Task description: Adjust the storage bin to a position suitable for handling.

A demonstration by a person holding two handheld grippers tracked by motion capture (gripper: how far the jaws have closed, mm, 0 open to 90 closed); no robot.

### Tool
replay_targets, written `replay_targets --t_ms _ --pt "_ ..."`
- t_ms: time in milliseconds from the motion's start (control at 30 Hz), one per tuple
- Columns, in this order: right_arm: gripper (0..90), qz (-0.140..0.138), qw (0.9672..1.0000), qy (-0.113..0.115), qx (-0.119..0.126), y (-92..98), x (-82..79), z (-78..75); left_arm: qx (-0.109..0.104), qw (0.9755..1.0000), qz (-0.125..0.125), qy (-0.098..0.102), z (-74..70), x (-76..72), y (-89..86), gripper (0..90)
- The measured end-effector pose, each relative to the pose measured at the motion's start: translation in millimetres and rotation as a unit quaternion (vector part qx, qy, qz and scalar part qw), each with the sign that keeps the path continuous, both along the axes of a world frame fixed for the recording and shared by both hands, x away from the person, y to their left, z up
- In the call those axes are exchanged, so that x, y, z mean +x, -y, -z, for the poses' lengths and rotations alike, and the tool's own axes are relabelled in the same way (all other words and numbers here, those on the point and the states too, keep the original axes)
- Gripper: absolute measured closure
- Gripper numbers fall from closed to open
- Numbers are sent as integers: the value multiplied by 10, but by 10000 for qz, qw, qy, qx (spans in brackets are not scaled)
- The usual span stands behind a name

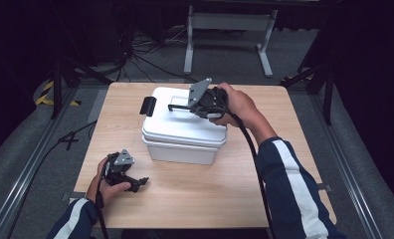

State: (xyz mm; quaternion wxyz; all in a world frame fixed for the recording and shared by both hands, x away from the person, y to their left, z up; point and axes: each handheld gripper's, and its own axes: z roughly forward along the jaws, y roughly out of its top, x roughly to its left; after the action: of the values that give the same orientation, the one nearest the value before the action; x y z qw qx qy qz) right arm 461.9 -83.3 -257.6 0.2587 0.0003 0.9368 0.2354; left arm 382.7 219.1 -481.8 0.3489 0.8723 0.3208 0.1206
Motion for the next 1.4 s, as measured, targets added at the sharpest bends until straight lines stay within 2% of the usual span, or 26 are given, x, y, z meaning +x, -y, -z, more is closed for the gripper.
replay_targets --t_ms 100,167,367,667,1000,1033,1067,1100,1167,1200,1267,1333,1400 --pt "849 95 9999 59 47 72 -24 -50 0 10000 -1 0 0 0 0 1" --pt "849 68 10000 27 48 91 -31 -63 0 10000 -1 -1 0 0 0 1" --pt "849 128 9998 139 91 206 -78 -138 0 10000 0 0 0 0 0 1" --pt "849 296 9990 216 241 471 -135 -238 -6 10000 -3 -17 0 -2 1 1" --pt "849 535 9976 244 374 880 -209 -288 -7 10000 -4 -18 0 -2 1 1" --pt "848 585 9970 256 430 983 -216 -288 -7 10000 -6 -19 0 -2 1 1" --pt "848 585 9970 256 430 983 -216 -288 -8 10000 -4 -18 0 -2 1 1" --pt "849 688 9962 297 450 1094 -234 -287 -8 10000 -5 -18 0 -2 1 1" --pt "849 714 9960 284 452 1131 -240 -287 -7 10000 -4 -18 0 -2 1 1" --pt "849 786 9954 281 476 1245 -256 -287 -7 10000 -4 -18 0 -2 1 1" --pt "849 822 9950 260 497 1281 -265 -285 -6 10000 -6 -21 0 -3 1 1" --pt "849 951 9936 290 528 1442 -279 -280 -8 10000 -4 -19 0 -2 1 1" --pt "849 981 9933 270 553 1493 -289 -276 -8 10000 -6 -20 0 -3 1 1"
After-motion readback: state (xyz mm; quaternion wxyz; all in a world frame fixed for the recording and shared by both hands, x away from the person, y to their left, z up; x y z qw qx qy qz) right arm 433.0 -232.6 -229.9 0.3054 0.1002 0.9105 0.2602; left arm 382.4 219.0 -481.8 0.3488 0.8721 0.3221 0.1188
